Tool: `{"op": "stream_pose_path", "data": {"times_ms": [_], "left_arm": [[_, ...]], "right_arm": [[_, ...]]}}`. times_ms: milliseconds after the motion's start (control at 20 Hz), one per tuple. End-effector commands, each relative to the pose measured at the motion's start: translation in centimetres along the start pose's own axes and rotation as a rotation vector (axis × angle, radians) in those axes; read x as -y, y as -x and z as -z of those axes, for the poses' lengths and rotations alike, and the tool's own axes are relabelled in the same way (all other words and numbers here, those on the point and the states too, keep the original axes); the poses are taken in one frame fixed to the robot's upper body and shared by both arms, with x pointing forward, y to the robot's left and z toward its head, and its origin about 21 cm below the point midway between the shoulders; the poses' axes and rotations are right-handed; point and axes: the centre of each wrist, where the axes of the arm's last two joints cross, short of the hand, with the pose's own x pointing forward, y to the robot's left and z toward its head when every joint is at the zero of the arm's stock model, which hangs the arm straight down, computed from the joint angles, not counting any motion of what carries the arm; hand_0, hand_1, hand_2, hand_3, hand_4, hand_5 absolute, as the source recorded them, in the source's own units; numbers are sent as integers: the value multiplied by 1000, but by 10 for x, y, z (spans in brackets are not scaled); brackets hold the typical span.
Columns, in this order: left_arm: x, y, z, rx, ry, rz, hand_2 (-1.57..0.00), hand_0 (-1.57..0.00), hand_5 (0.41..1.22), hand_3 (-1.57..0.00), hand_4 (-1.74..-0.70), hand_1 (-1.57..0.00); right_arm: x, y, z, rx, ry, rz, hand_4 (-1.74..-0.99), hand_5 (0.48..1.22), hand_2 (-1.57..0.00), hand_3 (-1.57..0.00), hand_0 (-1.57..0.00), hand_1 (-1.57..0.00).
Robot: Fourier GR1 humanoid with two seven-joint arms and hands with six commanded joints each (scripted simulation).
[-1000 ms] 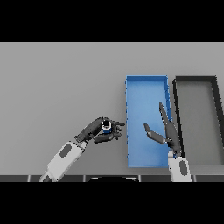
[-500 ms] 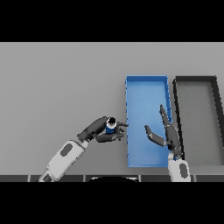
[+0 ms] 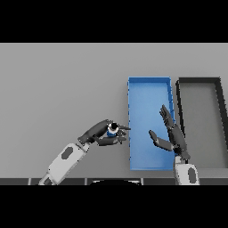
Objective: Pick up the blue pipe and place it into the blue bin.
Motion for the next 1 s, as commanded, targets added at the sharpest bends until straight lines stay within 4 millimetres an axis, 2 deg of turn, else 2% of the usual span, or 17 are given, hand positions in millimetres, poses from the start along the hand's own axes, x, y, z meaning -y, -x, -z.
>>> {"op": "stream_pose_path", "data": {"times_ms": [0, 150, 300, 400, 550, 750, 950], "left_arm": [[-1, 1, -3, -2, -3, -1, -1571, -1571, 1221, -1440, -1731, -1571], [-2, 0, 1, -11, -1, 13, -1571, -1571, 1221, -1440, -1731, -1571], [-1, 4, 3, -23, 5, 12, -1571, -1571, 1221, -1439, -1731, -1571], [-4, 0, 2, -7, 0, 14, -1571, -1571, 1221, -1439, -1732, -1571], [-2, 4, 5, -35, -1, 29, -1571, -1571, 1221, -1436, -1732, -1571], [-3, 3, 5, -17, -1, 18, -1571, -1571, 1221, -1437, -1732, -1571], [-5, 5, 2, 7, 17, 10, -1571, -1571, 1221, -1469, -1730, -1571]], "right_arm": [[4, -11, 2, 7, -38, 21, -1203, 573, 1, 1, 1, 1], [9, -44, 14, 38, -211, 10, -1250, 532, 1, 1, 1, 1], [-2, -74, 31, 67, -363, -32, -1286, 520, 1, 1, 1, 1], [-8, -89, 39, 90, -452, -35, -1305, 522, 1, 1, 1, 1], [-23, -110, 54, 100, -562, -66, -1295, 522, 1, 1, 1, 1], [-38, -124, 73, 139, -681, -127, -1304, 532, 1, 1, 1, 1], [-62, -130, 89, 148, -787, -132, -1260, 531, 1, 1, 1, 1]]}}
